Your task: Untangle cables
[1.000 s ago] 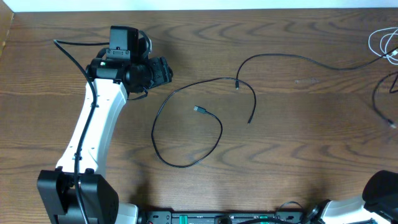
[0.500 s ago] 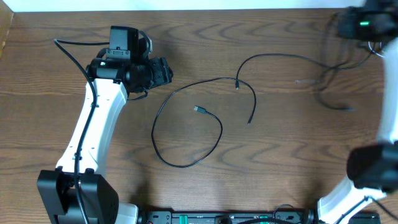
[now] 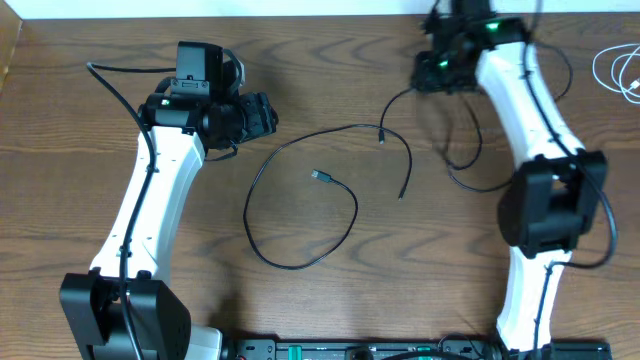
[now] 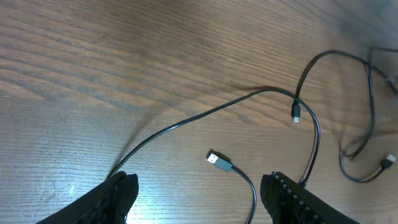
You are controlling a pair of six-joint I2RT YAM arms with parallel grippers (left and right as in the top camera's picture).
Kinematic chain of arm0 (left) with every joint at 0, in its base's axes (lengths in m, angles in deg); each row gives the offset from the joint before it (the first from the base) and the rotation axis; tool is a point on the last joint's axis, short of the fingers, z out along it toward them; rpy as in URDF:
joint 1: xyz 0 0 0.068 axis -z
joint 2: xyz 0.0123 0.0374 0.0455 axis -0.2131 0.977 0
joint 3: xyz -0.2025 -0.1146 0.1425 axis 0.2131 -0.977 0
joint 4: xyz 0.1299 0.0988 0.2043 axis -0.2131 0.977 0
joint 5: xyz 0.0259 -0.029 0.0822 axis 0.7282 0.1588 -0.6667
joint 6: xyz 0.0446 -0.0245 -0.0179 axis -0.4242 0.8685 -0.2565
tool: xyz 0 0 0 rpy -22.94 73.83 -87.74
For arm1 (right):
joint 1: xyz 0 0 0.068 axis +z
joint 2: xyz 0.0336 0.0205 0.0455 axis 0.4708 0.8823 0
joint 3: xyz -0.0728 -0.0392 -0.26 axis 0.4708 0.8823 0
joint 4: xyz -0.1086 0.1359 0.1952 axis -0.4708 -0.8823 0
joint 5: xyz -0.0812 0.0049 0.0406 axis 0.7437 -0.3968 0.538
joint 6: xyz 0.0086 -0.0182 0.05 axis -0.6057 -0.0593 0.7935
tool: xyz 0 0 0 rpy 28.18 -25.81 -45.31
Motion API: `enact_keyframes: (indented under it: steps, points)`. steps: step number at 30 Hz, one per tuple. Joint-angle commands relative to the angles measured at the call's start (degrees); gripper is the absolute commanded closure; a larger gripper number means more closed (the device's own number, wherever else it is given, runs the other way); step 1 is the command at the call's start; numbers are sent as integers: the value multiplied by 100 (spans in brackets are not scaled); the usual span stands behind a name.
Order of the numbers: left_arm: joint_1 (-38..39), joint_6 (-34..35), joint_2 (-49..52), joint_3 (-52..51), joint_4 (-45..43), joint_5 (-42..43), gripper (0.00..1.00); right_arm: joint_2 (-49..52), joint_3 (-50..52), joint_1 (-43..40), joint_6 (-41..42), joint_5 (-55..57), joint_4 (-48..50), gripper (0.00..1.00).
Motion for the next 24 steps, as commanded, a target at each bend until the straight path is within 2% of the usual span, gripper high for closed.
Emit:
enact_keyframes:
  steps: [1, 4, 13, 18, 22, 24]
  points:
    - [22, -57, 66, 7, 2, -37, 31, 94, -44, 70, 225, -31, 129, 32]
    - [22, -57, 66, 7, 2, -37, 31, 94, -44, 61, 542, 9, 184, 25]
    - [22, -57, 66, 7, 2, -37, 31, 527, -42, 282, 1956, 337, 450, 27]
    - [22, -57, 66, 7, 2, -37, 31, 938, -42, 411, 2634, 675, 614, 31]
    - [22, -57, 66, 7, 2, -37, 31, 1099, -42, 468, 2756, 688, 839, 40]
    - [22, -57, 66, 7, 2, -37, 31, 1137, -42, 514, 2754, 785, 881, 41]
